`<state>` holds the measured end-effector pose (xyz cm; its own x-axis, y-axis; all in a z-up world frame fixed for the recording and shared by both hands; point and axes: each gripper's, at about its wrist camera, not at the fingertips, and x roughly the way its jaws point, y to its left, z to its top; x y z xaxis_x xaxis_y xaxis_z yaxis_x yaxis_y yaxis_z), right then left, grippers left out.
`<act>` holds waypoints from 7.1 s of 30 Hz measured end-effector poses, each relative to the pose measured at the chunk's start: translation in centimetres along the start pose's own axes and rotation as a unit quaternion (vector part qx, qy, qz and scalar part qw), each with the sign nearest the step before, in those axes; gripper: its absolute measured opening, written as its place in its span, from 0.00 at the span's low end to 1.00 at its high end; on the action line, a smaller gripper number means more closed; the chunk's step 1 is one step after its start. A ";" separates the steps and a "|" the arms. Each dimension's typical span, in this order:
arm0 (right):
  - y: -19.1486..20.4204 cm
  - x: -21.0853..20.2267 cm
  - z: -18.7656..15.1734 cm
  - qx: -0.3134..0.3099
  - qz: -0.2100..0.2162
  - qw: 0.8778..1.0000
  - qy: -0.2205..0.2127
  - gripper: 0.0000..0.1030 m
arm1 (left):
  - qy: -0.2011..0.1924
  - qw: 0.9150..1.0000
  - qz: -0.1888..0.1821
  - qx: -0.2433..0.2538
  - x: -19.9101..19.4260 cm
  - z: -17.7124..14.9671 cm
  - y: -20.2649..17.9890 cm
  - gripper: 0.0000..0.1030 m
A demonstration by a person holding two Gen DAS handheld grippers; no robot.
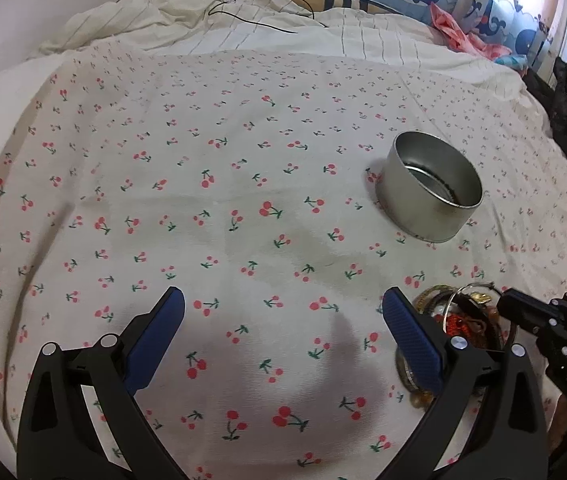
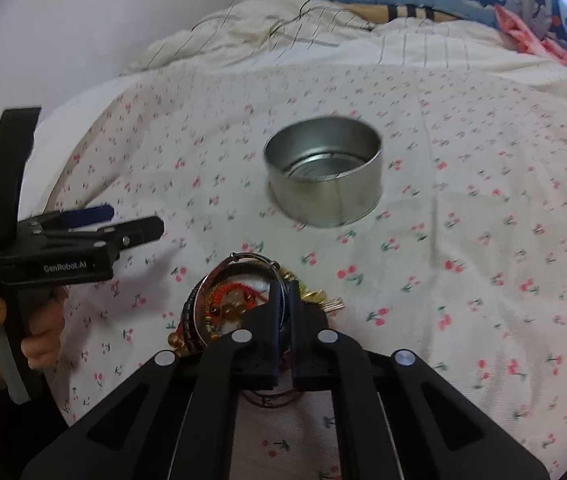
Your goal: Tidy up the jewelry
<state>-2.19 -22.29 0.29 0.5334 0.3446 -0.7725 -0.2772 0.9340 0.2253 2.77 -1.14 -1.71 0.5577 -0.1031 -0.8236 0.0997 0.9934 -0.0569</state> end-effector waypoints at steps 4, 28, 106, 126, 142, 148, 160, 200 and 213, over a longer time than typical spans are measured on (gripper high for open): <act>-0.8 -0.9 0.0 0.009 -0.010 1.000 -0.010 0.04 | 0.001 1.000 -0.001 0.002 0.1 0.0 -0.2 0.93; -7.5 0.8 -1.1 0.107 -0.083 0.990 0.050 0.05 | 0.060 0.983 -0.164 0.064 3.3 -1.0 -6.5 0.08; -6.0 -0.6 3.5 0.053 0.001 0.998 0.037 0.06 | 0.033 0.993 -0.114 0.018 3.0 1.2 -2.1 0.58; -1.8 0.2 -1.0 -0.036 -0.019 0.995 0.088 0.46 | 0.033 0.991 -0.099 0.084 2.5 -0.6 -6.0 0.71; -0.3 1.8 -1.5 -0.056 -0.013 0.993 0.107 0.16 | 0.052 0.988 -0.110 0.093 4.0 -0.7 -7.0 0.46; -0.7 1.6 -1.5 -0.057 -0.052 0.993 0.090 0.03 | 0.053 0.985 -0.126 0.101 3.7 -0.8 -7.2 0.04; -3.3 1.0 -0.4 -0.015 -0.075 0.994 0.078 0.03 | 0.046 0.994 -0.092 0.028 4.5 0.6 -3.7 0.04; -2.7 -1.7 1.3 -0.020 -0.077 0.997 -0.011 0.03 | -0.014 0.994 -0.047 0.093 2.6 0.5 -4.5 0.04; -3.5 0.4 0.1 -0.029 -0.080 0.994 0.063 0.69 | 0.027 0.997 -0.049 0.057 4.4 0.4 -3.2 0.09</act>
<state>-0.94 -25.43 -0.74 0.4710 0.1740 -0.8648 -0.2440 0.9678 0.0618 5.25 -4.81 -4.93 0.4967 -0.1930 -0.8462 0.2457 0.9664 -0.0762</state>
